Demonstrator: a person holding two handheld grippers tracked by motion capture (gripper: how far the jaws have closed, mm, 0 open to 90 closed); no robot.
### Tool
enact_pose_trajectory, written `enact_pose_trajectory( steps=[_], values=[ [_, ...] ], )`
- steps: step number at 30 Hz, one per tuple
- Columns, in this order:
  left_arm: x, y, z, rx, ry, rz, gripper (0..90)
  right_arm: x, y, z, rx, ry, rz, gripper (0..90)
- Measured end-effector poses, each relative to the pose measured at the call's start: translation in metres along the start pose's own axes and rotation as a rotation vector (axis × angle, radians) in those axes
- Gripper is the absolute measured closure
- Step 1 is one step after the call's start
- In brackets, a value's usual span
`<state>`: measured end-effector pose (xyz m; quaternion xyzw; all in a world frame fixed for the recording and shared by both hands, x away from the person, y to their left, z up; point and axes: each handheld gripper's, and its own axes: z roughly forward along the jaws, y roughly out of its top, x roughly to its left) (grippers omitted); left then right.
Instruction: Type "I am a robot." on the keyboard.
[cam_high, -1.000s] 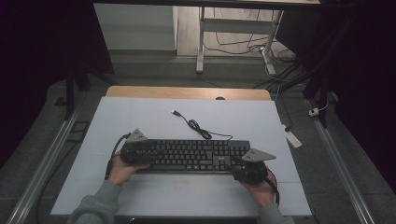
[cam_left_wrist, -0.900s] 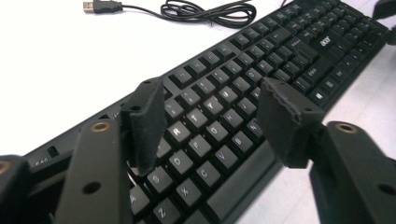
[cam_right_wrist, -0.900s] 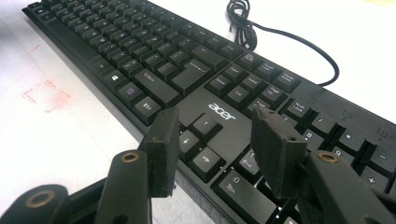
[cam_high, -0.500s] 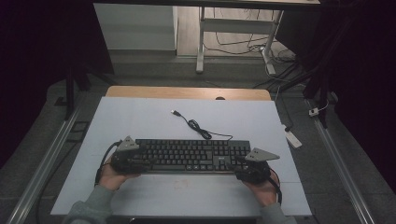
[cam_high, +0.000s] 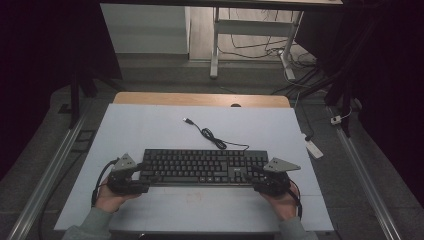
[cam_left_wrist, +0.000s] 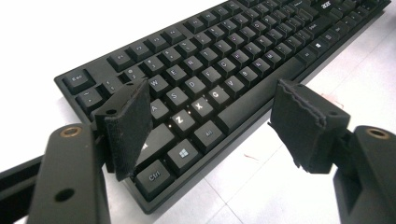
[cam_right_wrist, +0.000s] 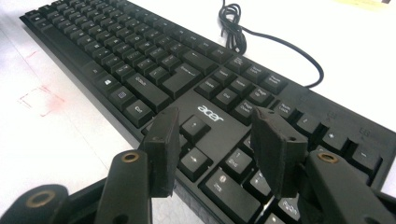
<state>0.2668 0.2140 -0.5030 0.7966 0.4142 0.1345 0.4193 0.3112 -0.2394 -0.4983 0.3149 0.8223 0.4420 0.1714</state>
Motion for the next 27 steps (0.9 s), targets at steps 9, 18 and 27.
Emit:
enact_pose_trajectory(
  steps=[9,18,27],
  values=[
    [-0.002,-0.002,0.002,0.008,-0.006,0.005,29.5,0.006,0.01,0.003,-0.005,0.03,-0.018,67.0],
    [-0.002,-0.003,0.0,0.006,-0.01,0.006,29.7,0.015,0.033,0.026,0.038,0.108,-0.016,89.7],
    [-0.005,-0.003,0.001,0.015,-0.001,0.007,27.5,0.041,0.053,0.064,0.1,0.149,-0.058,89.6]
  ],
)
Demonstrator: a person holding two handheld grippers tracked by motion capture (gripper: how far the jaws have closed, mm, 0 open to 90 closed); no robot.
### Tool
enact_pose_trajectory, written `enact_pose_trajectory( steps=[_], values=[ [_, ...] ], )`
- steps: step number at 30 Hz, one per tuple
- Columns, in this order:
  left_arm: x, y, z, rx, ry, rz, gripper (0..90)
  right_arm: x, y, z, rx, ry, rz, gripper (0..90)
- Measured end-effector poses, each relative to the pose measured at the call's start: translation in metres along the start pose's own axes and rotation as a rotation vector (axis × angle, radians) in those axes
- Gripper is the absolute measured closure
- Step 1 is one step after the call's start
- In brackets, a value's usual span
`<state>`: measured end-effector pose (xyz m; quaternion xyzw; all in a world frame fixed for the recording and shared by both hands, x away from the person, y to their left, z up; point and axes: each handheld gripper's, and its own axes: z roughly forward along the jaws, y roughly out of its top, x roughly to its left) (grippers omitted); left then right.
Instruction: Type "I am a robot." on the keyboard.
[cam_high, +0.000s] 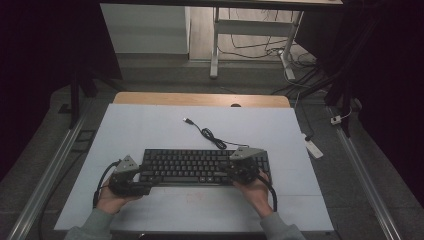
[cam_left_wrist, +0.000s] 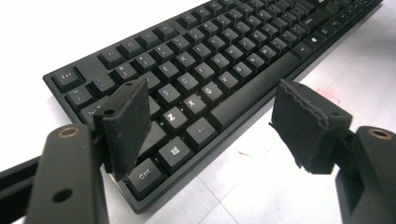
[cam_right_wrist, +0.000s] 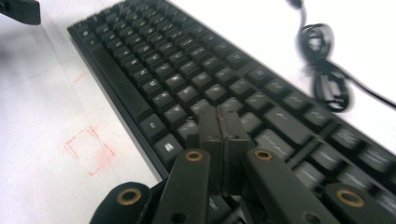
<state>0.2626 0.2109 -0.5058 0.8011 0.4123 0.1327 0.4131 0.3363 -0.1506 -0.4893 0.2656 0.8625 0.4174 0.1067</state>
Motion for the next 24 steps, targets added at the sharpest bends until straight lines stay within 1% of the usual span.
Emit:
enact_pose_trajectory(
  steps=[2,4,6,7,8,9,10,11,12,15,17,18,20,22,24],
  values=[
    [0.001,0.0,0.0,0.002,0.004,-0.008,26.5,0.005,0.003,0.009,0.027,0.011,-0.014,89.5],
    [0.001,0.001,0.0,-0.003,0.001,-0.013,25.7,0.009,0.006,0.016,0.037,0.023,-0.021,89.5],
    [0.001,0.0,0.001,0.006,0.009,-0.015,25.2,0.014,0.008,0.024,0.035,0.034,-0.028,89.5],
    [0.001,-0.001,0.001,0.01,0.007,-0.013,25.0,0.017,0.01,0.029,0.047,0.039,-0.038,89.5],
    [0.001,-0.001,0.002,0.015,0.005,-0.003,24.8,0.019,0.011,0.032,0.069,0.034,-0.057,89.5],
    [0.0,0.0,0.002,0.023,0.003,0.007,24.7,0.02,0.012,0.036,0.067,0.029,-0.064,89.5],
    [0.0,0.0,0.001,0.022,0.008,0.01,24.2,0.02,0.012,0.038,0.072,0.035,-0.059,89.5],
    [0.0,-0.001,0.0,0.014,0.01,-0.001,24.2,0.02,0.013,0.04,0.073,0.036,-0.056,89.5],
    [0.0,-0.002,0.0,0.01,0.005,-0.01,24.3,0.02,0.013,0.041,0.077,0.025,-0.058,89.5],
    [-0.002,-0.002,0.0,0.017,0.008,0.001,24.3,0.018,0.013,0.045,0.081,0.018,-0.046,89.5],
    [-0.001,-0.001,-0.002,0.01,0.012,-0.001,24.2,0.018,0.013,0.047,0.08,0.016,-0.049,89.5],
    [-0.001,-0.001,-0.001,0.008,0.008,-0.009,24.4,0.018,0.012,0.048,0.08,0.014,-0.047,89.5],
    [-0.002,-0.002,0.0,0.018,0.007,-0.004,24.3,0.018,0.012,0.05,0.087,0.013,-0.042,89.5],
    [-0.002,-0.001,0.002,0.025,0.01,0.005,24.2,0.018,0.011,0.052,0.085,0.021,-0.047,89.5],
    [-0.002,-0.001,0.002,0.023,0.006,0.003,24.2,0.018,0.012,0.053,0.082,0.026,-0.04,89.5]
  ],
)
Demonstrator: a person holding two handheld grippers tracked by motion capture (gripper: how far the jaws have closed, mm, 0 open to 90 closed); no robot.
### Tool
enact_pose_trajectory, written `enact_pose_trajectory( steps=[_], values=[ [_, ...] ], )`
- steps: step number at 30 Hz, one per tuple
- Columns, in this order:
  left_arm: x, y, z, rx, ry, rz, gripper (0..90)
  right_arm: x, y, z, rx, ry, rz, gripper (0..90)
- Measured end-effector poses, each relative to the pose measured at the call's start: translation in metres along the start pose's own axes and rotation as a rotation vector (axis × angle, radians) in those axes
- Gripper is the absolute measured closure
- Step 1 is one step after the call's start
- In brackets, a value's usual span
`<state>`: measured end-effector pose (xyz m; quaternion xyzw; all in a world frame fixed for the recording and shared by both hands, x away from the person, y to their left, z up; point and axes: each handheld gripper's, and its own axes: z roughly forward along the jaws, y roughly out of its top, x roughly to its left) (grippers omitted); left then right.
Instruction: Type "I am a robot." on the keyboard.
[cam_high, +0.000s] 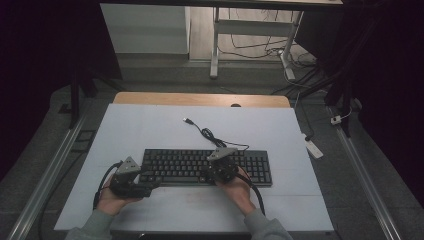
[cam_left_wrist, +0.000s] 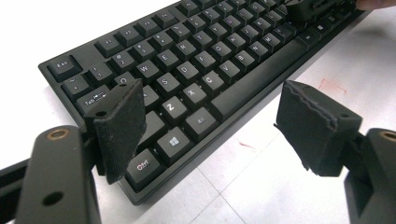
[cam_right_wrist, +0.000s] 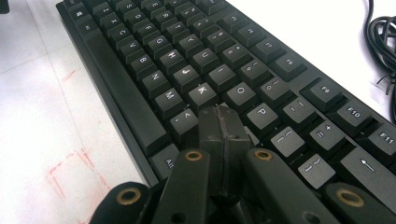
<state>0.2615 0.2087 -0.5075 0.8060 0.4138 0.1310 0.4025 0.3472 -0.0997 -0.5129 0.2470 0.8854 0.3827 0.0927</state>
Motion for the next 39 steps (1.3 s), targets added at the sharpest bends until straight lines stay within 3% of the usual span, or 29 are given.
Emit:
enact_pose_trajectory(
  steps=[10,12,15,18,21,25,28,34,39],
  values=[
    [-0.001,-0.001,0.0,0.007,-0.001,0.002,24.3,0.004,0.001,0.003,0.018,-0.01,-0.016,89.7],
    [-0.001,-0.001,-0.001,0.002,0.001,0.0,24.3,0.005,0.003,-0.003,-0.022,-0.026,-0.027,89.7],
    [0.0,-0.001,-0.002,-0.007,-0.001,-0.01,24.4,0.003,0.006,-0.018,-0.093,-0.031,0.0,89.7],
    [0.001,-0.001,-0.003,-0.008,0.002,-0.01,24.4,0.0,0.002,-0.025,-0.102,-0.026,0.02,89.5],
    [0.001,-0.002,-0.002,-0.008,-0.001,-0.012,24.4,-0.004,-0.004,-0.03,-0.112,-0.044,0.042,75.7],
    [0.002,-0.002,-0.003,-0.008,0.003,-0.015,24.3,-0.012,-0.011,-0.047,-0.148,-0.063,0.061,65.2],
    [0.002,-0.003,-0.004,-0.014,0.004,-0.02,24.4,-0.019,-0.019,-0.06,-0.174,-0.063,0.087,61.4],
    [0.002,-0.003,-0.006,-0.02,0.006,-0.024,24.3,-0.024,-0.037,-0.085,-0.19,-0.107,0.067,55.8],
    [0.002,-0.003,-0.006,-0.02,0.001,-0.026,24.2,-0.033,-0.054,-0.101,-0.213,-0.129,0.089,52.8]
  ],
)
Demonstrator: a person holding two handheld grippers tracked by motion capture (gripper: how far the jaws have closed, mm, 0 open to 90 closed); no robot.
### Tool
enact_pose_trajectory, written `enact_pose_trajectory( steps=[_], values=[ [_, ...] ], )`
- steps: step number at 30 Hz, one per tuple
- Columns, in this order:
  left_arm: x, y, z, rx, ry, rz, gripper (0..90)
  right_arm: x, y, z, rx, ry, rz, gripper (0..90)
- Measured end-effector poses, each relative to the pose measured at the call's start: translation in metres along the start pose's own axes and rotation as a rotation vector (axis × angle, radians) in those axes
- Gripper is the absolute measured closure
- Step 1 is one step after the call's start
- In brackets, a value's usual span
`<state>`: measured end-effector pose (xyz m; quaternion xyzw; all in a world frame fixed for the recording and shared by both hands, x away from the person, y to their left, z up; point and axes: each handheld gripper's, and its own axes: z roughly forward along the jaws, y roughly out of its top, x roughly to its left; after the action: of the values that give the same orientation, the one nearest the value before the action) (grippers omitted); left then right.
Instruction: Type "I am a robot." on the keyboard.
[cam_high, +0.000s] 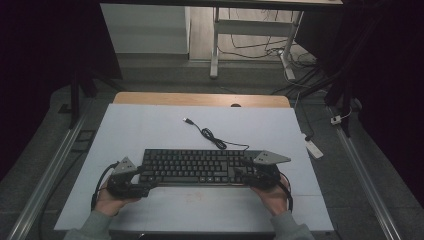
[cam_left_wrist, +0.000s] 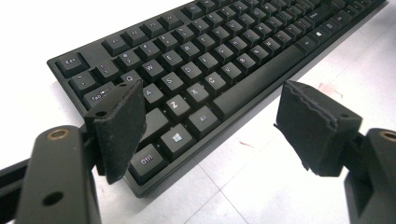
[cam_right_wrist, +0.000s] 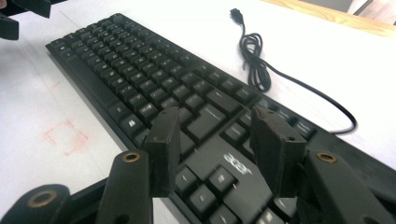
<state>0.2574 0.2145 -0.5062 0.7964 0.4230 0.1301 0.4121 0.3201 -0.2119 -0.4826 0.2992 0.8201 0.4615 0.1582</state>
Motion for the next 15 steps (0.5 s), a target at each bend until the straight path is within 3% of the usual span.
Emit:
enact_pose_trajectory(
  steps=[6,15],
  values=[
    [0.002,-0.001,-0.001,-0.007,-0.006,-0.019,23.9,-0.005,-0.012,-0.017,-0.001,-0.026,-0.022,50.8],
    [0.002,-0.004,-0.003,-0.005,-0.007,-0.018,23.8,-0.02,-0.033,-0.043,-0.011,-0.086,-0.008,47.6]
  ],
)
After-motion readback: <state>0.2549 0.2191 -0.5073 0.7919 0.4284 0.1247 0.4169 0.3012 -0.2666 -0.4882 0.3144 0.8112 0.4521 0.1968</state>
